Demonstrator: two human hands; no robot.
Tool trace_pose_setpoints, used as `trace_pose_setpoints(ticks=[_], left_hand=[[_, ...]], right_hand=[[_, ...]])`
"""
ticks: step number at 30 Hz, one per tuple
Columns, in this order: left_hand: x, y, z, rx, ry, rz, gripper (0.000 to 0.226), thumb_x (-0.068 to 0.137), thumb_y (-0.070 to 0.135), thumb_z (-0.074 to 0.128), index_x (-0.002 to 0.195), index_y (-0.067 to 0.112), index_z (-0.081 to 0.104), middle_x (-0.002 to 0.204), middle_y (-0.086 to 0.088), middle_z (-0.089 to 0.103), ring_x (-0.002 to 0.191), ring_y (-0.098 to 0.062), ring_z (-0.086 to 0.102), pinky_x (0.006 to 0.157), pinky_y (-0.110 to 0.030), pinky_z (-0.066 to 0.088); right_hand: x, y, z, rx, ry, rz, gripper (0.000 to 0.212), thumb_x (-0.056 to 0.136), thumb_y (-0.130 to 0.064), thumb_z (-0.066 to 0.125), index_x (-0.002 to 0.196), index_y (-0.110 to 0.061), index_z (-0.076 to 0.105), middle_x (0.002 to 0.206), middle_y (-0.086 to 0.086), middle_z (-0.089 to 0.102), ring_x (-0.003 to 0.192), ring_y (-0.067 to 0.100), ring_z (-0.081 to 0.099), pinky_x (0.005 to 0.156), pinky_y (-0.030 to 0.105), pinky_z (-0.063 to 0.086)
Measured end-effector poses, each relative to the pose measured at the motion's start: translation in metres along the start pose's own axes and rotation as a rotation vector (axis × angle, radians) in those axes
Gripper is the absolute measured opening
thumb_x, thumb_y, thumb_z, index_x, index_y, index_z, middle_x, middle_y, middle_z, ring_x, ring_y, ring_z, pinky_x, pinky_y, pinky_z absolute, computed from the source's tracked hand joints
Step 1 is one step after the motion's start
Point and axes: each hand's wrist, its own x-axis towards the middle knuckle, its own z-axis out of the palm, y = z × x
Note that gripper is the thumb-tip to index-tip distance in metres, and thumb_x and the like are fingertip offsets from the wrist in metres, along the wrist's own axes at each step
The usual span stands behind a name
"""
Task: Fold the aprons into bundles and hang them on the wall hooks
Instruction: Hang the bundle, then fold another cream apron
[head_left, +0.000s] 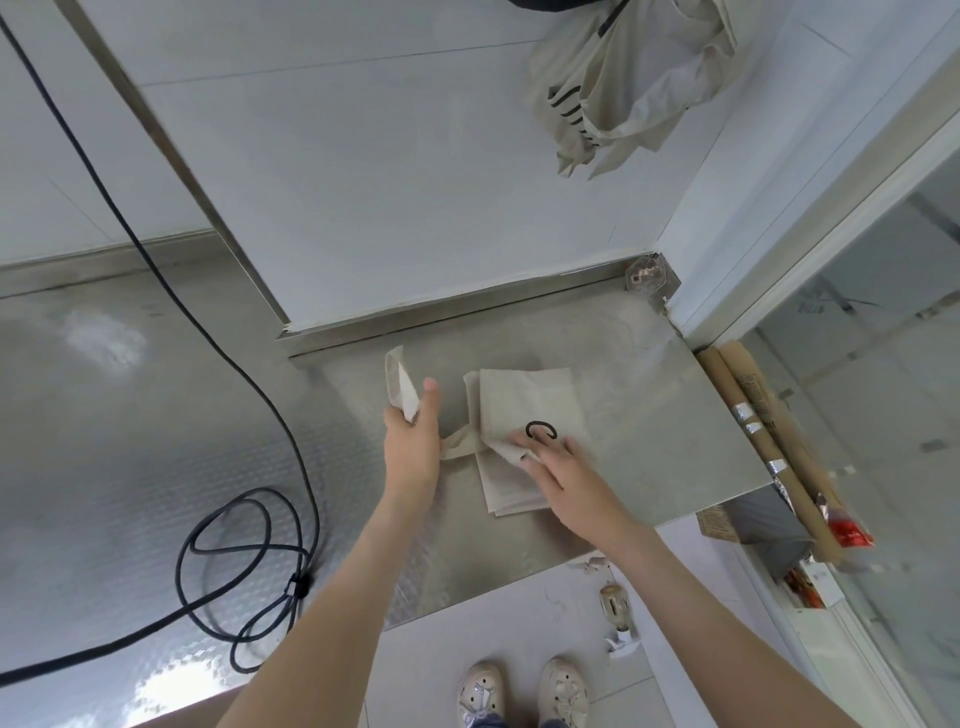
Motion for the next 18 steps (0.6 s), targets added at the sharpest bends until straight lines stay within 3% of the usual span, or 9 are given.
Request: trace_pose_setpoints(ticks=[1, 3, 5, 8, 10, 14, 16, 18], left_hand=[[-0.001, -0.002, 0.0, -0.024, -0.028, 0.011, 0.043, 0.094, 0.053, 0.046, 0.113, 0.015, 0.039, 0.091, -0.001, 0.049, 0.083, -0.017, 0.048, 0.069, -0.028, 0.037], [-0.004, -0.006, 0.002, -0.015, -0.118, 0.063, 0.033, 0.093, 0.052, 0.045, 0.101, 0.021, 0.035, 0.091, 0.004, 0.041, 0.092, -0.018, 0.041, 0.078, -0.031, 0.035], [-0.01, -0.006, 0.007, 0.145, -0.204, 0.125, 0.028, 0.092, 0.05, 0.04, 0.089, 0.022, 0.034, 0.087, 0.005, 0.037, 0.095, -0.021, 0.036, 0.083, -0.037, 0.031], [-0.009, -0.008, 0.023, 0.737, -0.189, 0.444, 0.017, 0.1, 0.023, 0.033, 0.085, 0.017, 0.032, 0.081, 0.002, 0.04, 0.084, -0.028, 0.042, 0.079, -0.035, 0.024], [-0.004, -0.011, 0.039, 1.078, -0.173, 0.61, 0.004, 0.1, 0.017, 0.033, 0.097, 0.016, 0.035, 0.093, -0.001, 0.052, 0.092, -0.028, 0.05, 0.075, -0.033, 0.022], [-0.002, -0.008, 0.068, 1.419, -0.182, 0.7, 0.019, 0.097, 0.009, 0.037, 0.116, 0.011, 0.041, 0.114, -0.004, 0.058, 0.107, -0.026, 0.052, 0.08, -0.033, 0.026], [-0.002, -0.007, 0.08, 1.537, -0.204, 0.678, 0.027, 0.094, 0.007, 0.039, 0.12, 0.009, 0.039, 0.119, -0.007, 0.056, 0.112, -0.026, 0.051, 0.089, -0.034, 0.031], [0.001, -0.008, 0.087, 1.574, -0.253, 0.613, 0.03, 0.093, 0.013, 0.04, 0.123, 0.009, 0.037, 0.125, -0.008, 0.053, 0.116, -0.027, 0.048, 0.094, -0.036, 0.032]], right_hand=[[-0.002, -0.002, -0.001, 0.137, 0.068, 0.067, 0.035, 0.104, -0.03, 0.035, 0.135, -0.022, 0.05, 0.119, 0.002, 0.054, 0.111, 0.017, 0.049, 0.091, 0.022, 0.03], [-0.005, -0.005, -0.008, 0.431, 0.235, 0.18, 0.024, 0.103, -0.03, 0.038, 0.111, -0.018, 0.057, 0.09, -0.003, 0.057, 0.084, 0.01, 0.053, 0.079, 0.022, 0.039], [-0.007, -0.007, -0.018, 0.644, 0.359, 0.23, 0.026, 0.103, -0.031, 0.038, 0.103, -0.016, 0.058, 0.09, -0.005, 0.061, 0.086, 0.007, 0.057, 0.079, 0.017, 0.043], [-0.011, -0.008, -0.031, 0.775, 0.437, 0.23, 0.026, 0.102, -0.036, 0.037, 0.108, -0.024, 0.059, 0.103, -0.006, 0.064, 0.098, 0.007, 0.058, 0.089, 0.023, 0.043], [-0.015, -0.011, -0.035, 0.808, 0.461, 0.21, 0.022, 0.102, -0.037, 0.036, 0.105, -0.032, 0.058, 0.107, -0.01, 0.064, 0.102, 0.003, 0.058, 0.092, 0.022, 0.042], [-0.02, -0.016, -0.04, 0.874, 0.531, 0.185, 0.021, 0.101, -0.038, 0.036, 0.104, -0.035, 0.056, 0.116, -0.005, 0.064, 0.112, 0.006, 0.057, 0.099, 0.025, 0.041], [-0.022, -0.015, -0.041, 0.904, 0.587, 0.179, 0.025, 0.102, -0.036, 0.036, 0.103, -0.027, 0.059, 0.106, -0.001, 0.066, 0.104, 0.007, 0.059, 0.094, 0.024, 0.044], [-0.025, -0.013, -0.043, 0.822, 0.595, 0.165, 0.036, 0.102, -0.033, 0.038, 0.096, -0.003, 0.057, 0.086, 0.017, 0.058, 0.082, 0.006, 0.055, 0.079, 0.02, 0.045]])
